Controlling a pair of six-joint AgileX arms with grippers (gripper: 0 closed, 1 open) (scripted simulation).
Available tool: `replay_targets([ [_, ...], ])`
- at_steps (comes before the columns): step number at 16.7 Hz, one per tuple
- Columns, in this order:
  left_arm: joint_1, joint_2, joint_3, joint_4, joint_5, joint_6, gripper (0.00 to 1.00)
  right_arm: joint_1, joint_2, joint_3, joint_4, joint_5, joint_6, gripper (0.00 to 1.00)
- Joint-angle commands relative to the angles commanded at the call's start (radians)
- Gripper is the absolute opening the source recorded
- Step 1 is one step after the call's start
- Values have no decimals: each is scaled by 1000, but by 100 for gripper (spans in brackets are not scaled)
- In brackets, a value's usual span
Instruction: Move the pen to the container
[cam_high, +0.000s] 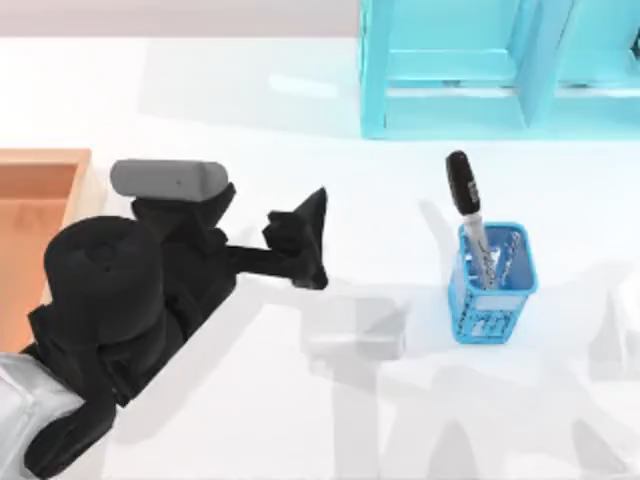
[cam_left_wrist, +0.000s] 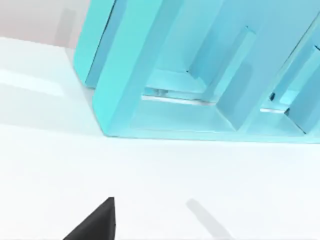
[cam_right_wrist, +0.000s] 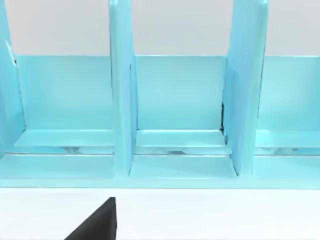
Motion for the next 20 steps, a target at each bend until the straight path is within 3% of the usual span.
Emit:
replay_targets([
  [5,-185,375,111,240,-29,-118,100,0,0,0,0,0,0,100],
  [9,-268,539,168,355,-42,-172,100,0,0,0,0,0,0,100],
  [16,-276,563,176,370,-43,-179,100,0,0,0,0,0,0,100],
  [20,-270,636,287,333,-32,-179,100,0,0,0,0,0,0,100],
])
